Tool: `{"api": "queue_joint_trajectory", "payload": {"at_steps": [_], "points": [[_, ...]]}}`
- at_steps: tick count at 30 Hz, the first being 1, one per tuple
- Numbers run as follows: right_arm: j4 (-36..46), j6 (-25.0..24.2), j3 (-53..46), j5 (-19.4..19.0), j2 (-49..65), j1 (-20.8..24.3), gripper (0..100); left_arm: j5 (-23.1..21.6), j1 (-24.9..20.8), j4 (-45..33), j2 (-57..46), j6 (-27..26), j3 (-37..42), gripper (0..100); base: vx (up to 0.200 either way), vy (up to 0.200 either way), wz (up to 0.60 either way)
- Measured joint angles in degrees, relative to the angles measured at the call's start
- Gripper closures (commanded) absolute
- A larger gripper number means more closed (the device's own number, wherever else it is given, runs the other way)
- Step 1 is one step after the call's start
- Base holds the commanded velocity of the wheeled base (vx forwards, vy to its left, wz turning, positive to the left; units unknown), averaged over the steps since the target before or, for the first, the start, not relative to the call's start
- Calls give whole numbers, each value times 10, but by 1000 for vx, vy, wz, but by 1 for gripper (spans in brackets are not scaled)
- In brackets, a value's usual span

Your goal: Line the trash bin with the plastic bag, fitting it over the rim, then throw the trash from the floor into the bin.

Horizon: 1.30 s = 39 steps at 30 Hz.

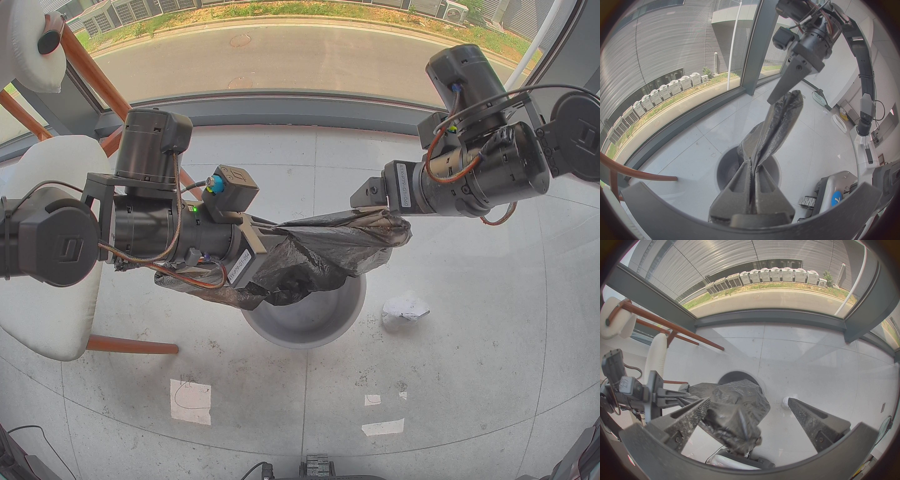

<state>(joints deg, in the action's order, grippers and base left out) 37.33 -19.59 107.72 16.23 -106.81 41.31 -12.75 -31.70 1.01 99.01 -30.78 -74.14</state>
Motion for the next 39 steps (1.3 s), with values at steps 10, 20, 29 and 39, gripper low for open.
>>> {"api": "queue_joint_trajectory", "payload": {"at_steps": [10,20,29,39], "points": [[-2,3,12,0,5,13,0,3,0,-1,0,0,0,100,0,0,0],[-3,5,17,-1,0,5,0,4,0,-1,-1,0,0,100,0,0,0],[-56,23,37,-16,-21,-10,0,4,0,-1,-2,0,6,100,0,0,0],[-58,26,44,-16,-38,-20,0,4,0,-1,-2,-1,14,100,0,0,0]]}}
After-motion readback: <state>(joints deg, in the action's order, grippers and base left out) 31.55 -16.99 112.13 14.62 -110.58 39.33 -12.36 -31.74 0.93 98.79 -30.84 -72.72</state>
